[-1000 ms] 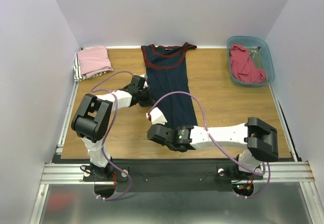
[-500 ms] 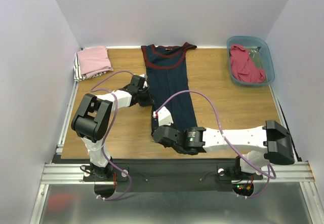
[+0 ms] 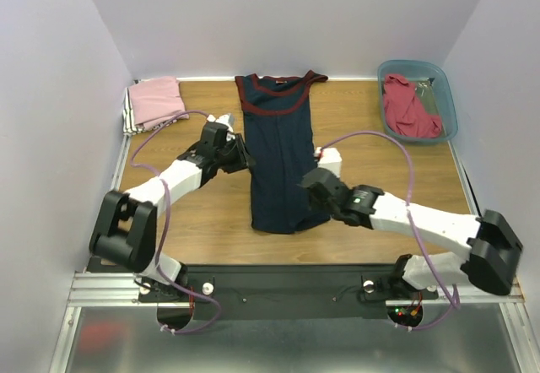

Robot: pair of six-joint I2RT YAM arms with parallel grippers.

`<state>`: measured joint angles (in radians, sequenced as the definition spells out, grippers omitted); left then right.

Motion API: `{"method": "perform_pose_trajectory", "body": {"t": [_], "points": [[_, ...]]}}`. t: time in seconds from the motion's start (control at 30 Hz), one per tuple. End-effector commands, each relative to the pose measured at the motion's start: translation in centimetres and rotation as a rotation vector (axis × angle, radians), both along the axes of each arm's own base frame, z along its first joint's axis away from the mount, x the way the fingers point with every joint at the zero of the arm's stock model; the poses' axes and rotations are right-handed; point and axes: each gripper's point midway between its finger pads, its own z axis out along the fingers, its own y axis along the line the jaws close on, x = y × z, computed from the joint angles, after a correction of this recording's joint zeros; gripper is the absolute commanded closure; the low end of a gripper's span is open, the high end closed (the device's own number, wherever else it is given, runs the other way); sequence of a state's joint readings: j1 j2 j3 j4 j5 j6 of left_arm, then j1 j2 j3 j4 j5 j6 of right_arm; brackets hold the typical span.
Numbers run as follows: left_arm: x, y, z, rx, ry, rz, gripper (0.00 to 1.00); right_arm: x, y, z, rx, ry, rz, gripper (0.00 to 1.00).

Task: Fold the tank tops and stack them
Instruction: Fold the tank top

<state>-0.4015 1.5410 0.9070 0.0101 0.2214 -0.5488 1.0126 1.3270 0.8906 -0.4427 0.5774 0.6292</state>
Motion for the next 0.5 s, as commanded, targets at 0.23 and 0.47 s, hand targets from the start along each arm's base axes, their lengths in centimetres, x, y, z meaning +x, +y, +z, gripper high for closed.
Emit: {"method": "perform_pose_trajectory", "body": {"t": [0.23, 0.47], "points": [[-2.4, -8.3, 6.4, -0.100, -0.143, -0.225, 0.56, 0.2, -6.4, -3.0, 0.089, 0.083, -0.125, 0.55], [-1.5, -17.6, 5.2, -0.088, -0.113, -0.389, 0.57, -0.3, -6.1, -4.9, 0.196, 0.145, -0.099, 0.56]]}}
